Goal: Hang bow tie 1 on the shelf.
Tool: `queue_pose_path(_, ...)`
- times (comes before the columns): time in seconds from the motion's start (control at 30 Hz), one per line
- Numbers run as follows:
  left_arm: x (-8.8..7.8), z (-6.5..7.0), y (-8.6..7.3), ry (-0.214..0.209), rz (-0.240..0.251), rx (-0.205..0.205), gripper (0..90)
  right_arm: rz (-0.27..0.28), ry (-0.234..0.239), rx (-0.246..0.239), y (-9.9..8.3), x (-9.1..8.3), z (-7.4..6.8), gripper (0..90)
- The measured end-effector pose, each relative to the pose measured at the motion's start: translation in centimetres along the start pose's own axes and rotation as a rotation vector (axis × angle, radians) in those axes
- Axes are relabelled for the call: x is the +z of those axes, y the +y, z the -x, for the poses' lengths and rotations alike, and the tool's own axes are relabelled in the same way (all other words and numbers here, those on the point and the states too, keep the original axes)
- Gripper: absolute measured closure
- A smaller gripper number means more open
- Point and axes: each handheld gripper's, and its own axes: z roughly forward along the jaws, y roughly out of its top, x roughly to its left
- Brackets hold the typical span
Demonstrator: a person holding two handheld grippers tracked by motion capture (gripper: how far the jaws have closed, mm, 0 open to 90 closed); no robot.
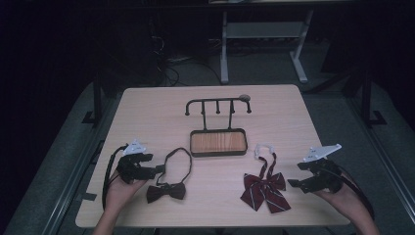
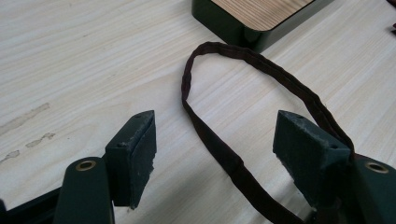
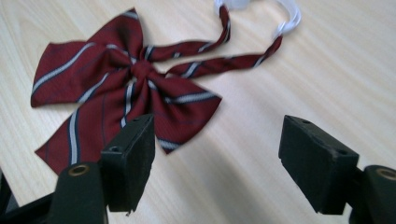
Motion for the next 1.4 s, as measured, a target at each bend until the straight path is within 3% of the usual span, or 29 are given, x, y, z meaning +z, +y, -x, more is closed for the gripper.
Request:
queue_pose_path(0.13,-0.1,-0.1,0.0,0.001,0.006,0.004,30.3,0.010,-0.026,-0.028,1.2,-0.3,-0.1,26.4)
queue_pose_path(0.3,-0.1,0.0,0.0,-0.003,0.005,-0.003,30.1,-0.021,0.000,-0.024,2.3,0.0,0.2,31.4)
queue_pose_path(0.5,0.0,0.1,0.1,-0.003,0.004,0.015,30.0,-0.041,0.035,0.009,3.3,0.8,0.8,31.3)
queue_pose_path(0.63,0.1,0.2,0.1,-0.009,0.006,0.000,29.9,-0.037,0.038,0.023,3.9,1.0,1.3,31.8)
queue_pose_path(0.73,0.1,0.2,0.1,-0.009,-0.001,0.021,29.9,-0.046,0.037,0.030,4.4,1.2,1.5,32.9)
queue_pose_path(0.97,0.1,0.1,0.1,-0.007,-0.008,0.024,29.9,-0.069,0.066,0.034,5.8,2.0,2.1,36.9)
queue_pose_path(1.4,0.2,0.2,0.1,-0.008,-0.011,0.034,29.9,-0.113,0.054,0.001,8.5,3.3,2.4,41.3)
